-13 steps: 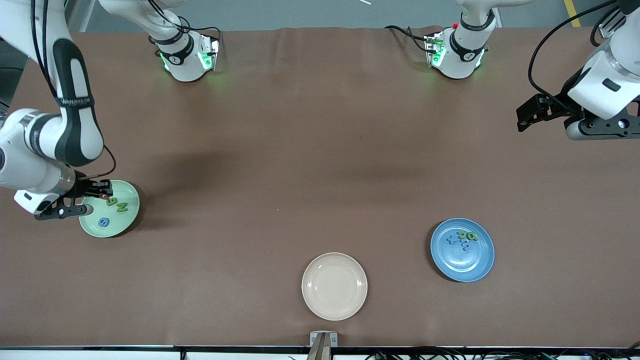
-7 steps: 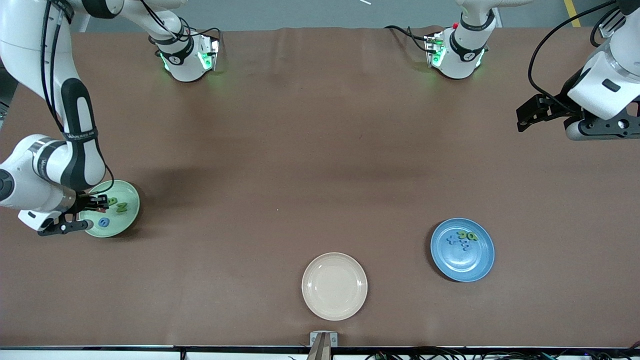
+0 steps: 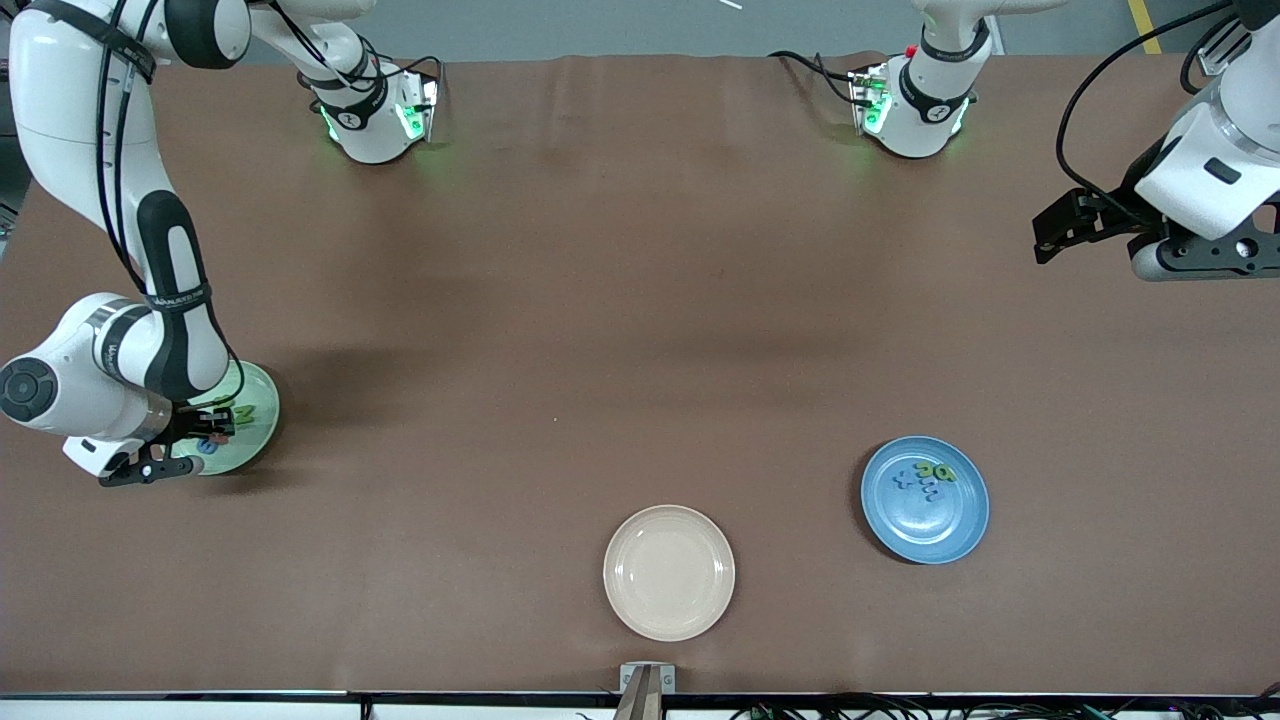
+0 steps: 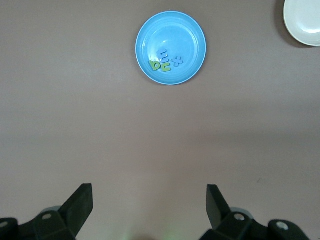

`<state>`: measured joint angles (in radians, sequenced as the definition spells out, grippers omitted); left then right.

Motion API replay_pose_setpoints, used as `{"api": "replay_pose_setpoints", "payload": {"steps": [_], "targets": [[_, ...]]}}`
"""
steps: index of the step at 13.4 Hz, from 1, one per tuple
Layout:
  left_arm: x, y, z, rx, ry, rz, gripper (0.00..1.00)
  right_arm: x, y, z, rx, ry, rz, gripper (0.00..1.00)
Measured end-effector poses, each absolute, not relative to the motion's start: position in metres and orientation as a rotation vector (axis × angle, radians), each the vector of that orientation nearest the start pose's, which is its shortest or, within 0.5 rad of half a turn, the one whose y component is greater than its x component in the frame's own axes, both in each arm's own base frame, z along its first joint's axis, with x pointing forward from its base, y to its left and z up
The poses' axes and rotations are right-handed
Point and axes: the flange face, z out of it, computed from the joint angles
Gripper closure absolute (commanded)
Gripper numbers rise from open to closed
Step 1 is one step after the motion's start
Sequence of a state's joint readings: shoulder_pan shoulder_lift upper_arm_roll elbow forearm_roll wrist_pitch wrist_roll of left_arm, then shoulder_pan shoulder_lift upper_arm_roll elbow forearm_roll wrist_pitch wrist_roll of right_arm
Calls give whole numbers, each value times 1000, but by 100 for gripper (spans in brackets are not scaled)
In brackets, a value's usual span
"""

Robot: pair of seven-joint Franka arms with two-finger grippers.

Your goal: Sort upper and lower case letters into plates

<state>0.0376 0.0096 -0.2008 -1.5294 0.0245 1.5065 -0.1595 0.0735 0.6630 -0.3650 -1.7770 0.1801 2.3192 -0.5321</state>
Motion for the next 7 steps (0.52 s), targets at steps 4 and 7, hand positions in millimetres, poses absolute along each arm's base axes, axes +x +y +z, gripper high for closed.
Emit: {"api": "replay_pose_setpoints", "payload": {"steps": [4, 7], "targets": [[544, -86, 633, -3114, 4, 44, 0, 631, -165, 200, -3182, -289, 152, 3], [544, -86, 633, -3114, 4, 44, 0, 636, -154, 223, -3145, -256, 194, 2]]}}
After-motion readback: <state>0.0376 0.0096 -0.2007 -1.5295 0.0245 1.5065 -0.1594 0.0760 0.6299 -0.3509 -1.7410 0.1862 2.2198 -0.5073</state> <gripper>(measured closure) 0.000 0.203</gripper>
